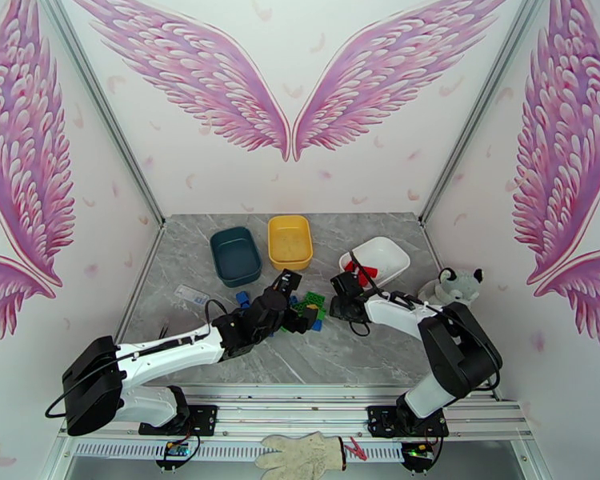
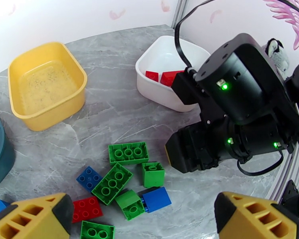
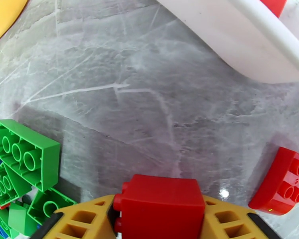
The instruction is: Sort the legos into containers by color
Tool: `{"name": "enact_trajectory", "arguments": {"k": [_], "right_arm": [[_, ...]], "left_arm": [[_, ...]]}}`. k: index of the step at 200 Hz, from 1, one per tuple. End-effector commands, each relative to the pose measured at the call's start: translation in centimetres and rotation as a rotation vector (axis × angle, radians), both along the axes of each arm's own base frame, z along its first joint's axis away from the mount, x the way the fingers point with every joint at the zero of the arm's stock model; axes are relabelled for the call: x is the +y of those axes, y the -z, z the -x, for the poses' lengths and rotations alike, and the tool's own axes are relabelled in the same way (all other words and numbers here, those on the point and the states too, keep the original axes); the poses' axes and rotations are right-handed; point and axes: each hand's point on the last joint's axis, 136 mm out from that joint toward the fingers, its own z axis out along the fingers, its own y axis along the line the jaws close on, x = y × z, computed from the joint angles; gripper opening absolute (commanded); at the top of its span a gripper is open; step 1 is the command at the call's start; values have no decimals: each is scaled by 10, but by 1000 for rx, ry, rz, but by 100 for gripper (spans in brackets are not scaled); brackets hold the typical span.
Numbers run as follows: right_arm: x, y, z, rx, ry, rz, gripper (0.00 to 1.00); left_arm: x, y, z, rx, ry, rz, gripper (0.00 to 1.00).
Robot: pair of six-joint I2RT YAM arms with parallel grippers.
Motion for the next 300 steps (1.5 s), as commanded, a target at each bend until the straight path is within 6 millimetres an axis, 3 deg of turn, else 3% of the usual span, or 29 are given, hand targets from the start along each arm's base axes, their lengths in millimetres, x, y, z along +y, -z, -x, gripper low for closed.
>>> {"name": "enact_trajectory", "arguments": {"k": [1,27,71,104,137,180,220,257,300], "right_arm": [[6,-9,-9,-24,-5,7,43],[8,-25,-9,-55,-13,-19,40],[5,-77,-11,-146,-30,-36,38],[-11,-114,-26,-212,10,-50,39],[-38,-133,-50,-237,87,-70,40],[-74,-134,-87,-223,185,-39,43],[-88,-128,-99,-197,228,-12,78],[-79,-128,-81,-197,209,-83,82],[-72,-119,-43,-165,169,-144,74]], "left_arm": [[-3,18,-6,73,-1,5,99],[-2,33,-13,151,-11,45,99],[-11,37,-12,193,42,76,99],[-30,44,-5,226,129,69,99],[-45,52,3,225,174,12,99],[-52,50,11,187,190,-43,99],[-49,47,10,179,179,-40,99],[-41,39,8,154,148,-35,99],[-33,32,5,127,112,-30,99]]}}
